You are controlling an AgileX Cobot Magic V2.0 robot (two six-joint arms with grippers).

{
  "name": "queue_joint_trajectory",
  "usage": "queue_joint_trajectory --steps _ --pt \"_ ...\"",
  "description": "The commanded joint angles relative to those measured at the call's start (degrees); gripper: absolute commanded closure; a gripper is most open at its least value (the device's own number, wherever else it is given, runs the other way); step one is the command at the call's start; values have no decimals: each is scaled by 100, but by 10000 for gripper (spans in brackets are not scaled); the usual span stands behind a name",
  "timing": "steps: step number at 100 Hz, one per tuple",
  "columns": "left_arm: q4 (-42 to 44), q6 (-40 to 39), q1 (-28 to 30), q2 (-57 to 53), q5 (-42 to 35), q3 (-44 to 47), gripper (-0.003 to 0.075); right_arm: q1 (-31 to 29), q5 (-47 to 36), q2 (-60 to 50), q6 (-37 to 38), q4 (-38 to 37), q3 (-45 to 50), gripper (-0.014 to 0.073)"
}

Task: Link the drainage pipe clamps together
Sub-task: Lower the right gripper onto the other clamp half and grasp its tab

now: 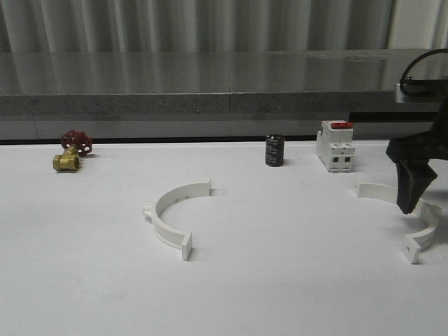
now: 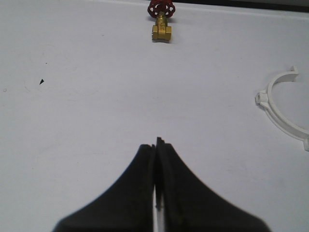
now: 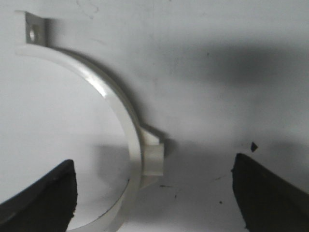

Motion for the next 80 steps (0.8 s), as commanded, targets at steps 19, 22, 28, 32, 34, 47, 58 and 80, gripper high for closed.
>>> queue_joint_trajectory --steps 19,22,28,32,34,47,58,80 --pt "-45 23 13 4 -398 -168 741 -15 -346 -129 -59 -32 -155 -50" --pt "-45 23 13 4 -398 -168 741 -15 -346 -129 -59 -32 -155 -50" --pt "-45 23 13 4 -398 -168 741 -15 -366 -130 -59 -32 -155 -50" --pt "-45 23 13 4 -398 -168 741 -15 -378 -130 -59 -32 -155 -50" --pt "-45 23 13 4 -398 -168 741 -15 -380 -130 -59 -32 -155 -50" --pt "-45 23 13 4 -398 -168 741 -15 -368 -118 -59 -27 -155 -50" --pt "-45 23 13 4 -398 -168 741 -15 -233 -53 -59 -27 -155 -50" --pt "-45 23 13 4 -398 -168 741 -15 -113 63 -28 59 -155 34"
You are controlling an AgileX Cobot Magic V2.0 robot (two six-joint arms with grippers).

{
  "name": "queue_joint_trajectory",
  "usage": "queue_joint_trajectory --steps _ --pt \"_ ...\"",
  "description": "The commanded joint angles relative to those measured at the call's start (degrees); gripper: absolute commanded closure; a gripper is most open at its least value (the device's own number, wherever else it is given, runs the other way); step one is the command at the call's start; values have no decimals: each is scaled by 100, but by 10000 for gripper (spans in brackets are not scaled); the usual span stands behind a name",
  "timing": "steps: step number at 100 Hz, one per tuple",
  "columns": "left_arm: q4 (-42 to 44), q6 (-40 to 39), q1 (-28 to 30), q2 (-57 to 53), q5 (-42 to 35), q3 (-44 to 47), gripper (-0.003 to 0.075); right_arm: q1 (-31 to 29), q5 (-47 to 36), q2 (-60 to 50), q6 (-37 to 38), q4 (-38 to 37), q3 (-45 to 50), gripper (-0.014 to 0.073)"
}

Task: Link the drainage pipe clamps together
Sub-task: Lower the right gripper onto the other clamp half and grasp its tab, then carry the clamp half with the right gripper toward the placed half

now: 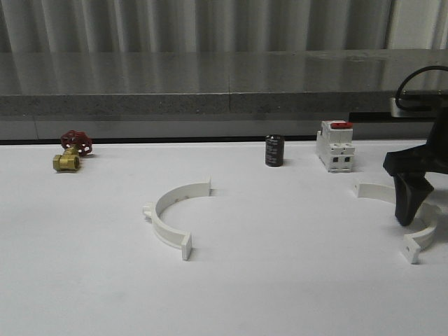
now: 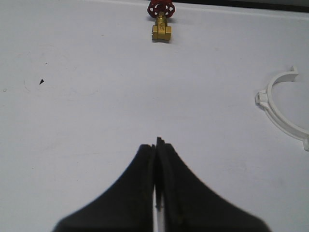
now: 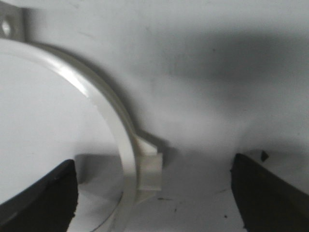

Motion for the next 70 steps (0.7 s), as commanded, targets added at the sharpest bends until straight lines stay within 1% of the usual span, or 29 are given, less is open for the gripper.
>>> queue_joint_trajectory --steps 1,3,8,10,15,17,22,27,32,36,45,57,70 --pt "-45 23 13 4 -398 -168 741 -15 -20 -206 -28 77 -130 56" --pt "-45 23 13 4 -398 -168 741 -15 -13 -206 -28 83 -138 80" --pt "-45 23 13 4 -398 -168 741 -15 20 -206 -28 125 -137 194" --pt "-45 23 13 4 -398 -168 741 -15 31 -206 -28 139 -137 226" --pt "-45 23 13 4 -398 -168 741 -15 65 -206 -28 169 -137 359" --pt "-45 23 13 4 -398 -168 741 -15 79 -206 -28 188 -137 392" --pt "-45 23 13 4 -398 -168 741 -15 113 -206 -28 229 -137 510" --pt "-45 23 13 4 -398 -168 741 -15 120 -206 -28 243 -137 589" --pt "-45 23 13 4 -398 -168 741 -15 120 -206 -28 249 -137 641" --pt "-45 23 13 4 -398 -168 741 -15 120 -206 -28 249 -137 666" --pt "-45 23 13 4 -398 -168 741 -15 146 -206 -28 249 -200 660" --pt "-45 23 13 4 -398 -168 741 39 466 -216 -28 327 -450 660" --pt "-45 23 13 4 -398 -168 741 412 650 -283 83 358 -737 655"
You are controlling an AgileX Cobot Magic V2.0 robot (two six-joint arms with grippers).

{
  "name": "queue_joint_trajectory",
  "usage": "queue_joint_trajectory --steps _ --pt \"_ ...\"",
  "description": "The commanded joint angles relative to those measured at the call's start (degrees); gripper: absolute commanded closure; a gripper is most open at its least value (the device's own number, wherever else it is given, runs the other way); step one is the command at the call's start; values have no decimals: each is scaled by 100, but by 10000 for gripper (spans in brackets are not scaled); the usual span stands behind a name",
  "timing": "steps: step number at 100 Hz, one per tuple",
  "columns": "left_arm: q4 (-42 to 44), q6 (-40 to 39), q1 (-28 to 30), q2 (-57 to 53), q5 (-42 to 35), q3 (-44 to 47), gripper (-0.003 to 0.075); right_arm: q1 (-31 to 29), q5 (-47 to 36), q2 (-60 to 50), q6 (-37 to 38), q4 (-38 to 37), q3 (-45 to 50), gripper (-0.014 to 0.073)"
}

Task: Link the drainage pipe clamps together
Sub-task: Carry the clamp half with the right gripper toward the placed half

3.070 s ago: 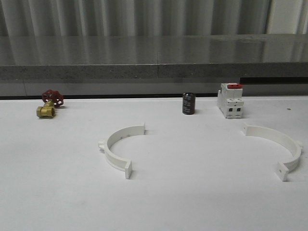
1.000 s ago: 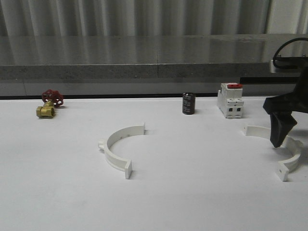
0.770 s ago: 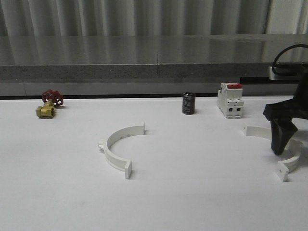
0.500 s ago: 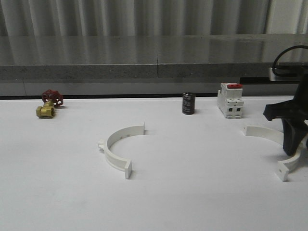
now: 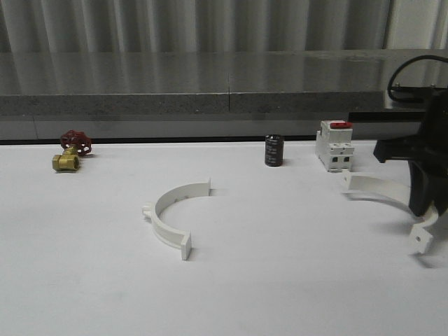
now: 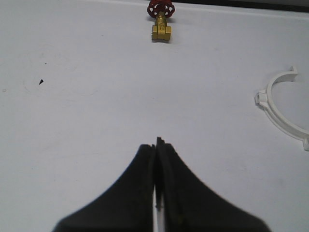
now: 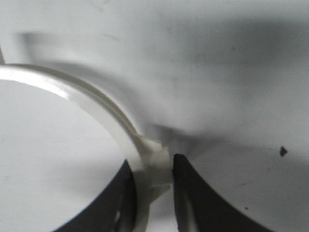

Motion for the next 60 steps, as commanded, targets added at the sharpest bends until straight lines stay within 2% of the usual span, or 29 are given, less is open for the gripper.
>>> queue_joint_trajectory --steps 1,15,36,48,60 --pt "-45 23 13 4 -398 -168 741 257 69 -324 122 94 -333 651" --pt "-45 23 13 4 -398 -168 741 989 58 -271 1001 -80 -666 650" --pt "-45 23 13 4 -398 -168 741 1982 369 144 3109 -1317 -1428 650" --pt "-45 23 13 4 -398 -168 741 2292 682 534 3662 -1677 -1883 650" --pt "-45 23 13 4 -398 -168 741 2430 762 728 3760 -1672 -2084 650"
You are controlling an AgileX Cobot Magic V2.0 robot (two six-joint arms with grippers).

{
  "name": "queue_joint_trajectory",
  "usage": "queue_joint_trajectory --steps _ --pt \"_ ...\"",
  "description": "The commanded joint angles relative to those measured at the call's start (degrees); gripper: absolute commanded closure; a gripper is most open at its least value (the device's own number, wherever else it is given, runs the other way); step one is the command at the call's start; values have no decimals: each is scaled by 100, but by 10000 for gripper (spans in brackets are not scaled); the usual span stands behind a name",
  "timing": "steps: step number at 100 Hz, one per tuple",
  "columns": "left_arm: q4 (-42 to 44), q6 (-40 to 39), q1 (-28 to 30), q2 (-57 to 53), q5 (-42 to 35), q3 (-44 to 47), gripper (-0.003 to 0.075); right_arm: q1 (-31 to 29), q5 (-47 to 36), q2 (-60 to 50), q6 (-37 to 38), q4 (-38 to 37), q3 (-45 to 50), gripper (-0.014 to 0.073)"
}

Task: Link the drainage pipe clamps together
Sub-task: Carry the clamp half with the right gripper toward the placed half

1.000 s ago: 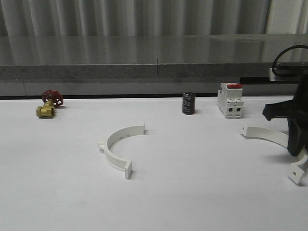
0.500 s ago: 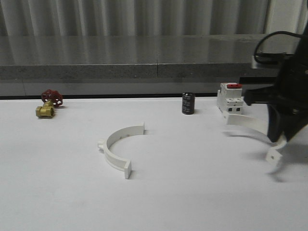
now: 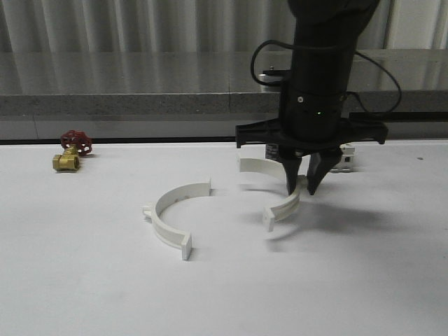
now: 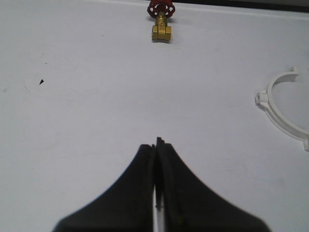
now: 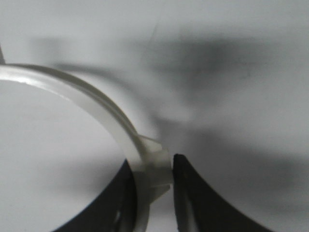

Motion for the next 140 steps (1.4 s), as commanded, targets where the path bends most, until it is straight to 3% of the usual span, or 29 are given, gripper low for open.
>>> queue_joint_trajectory --steps 1,81,140 --pt "-45 23 13 4 -398 -168 741 68 37 -189 151 -193 -282 650" --pt "-45 23 13 4 -398 -168 741 127 278 -166 178 175 -287 650" --pt "-45 23 13 4 -398 -168 741 680 24 -131 1386 -322 -287 650"
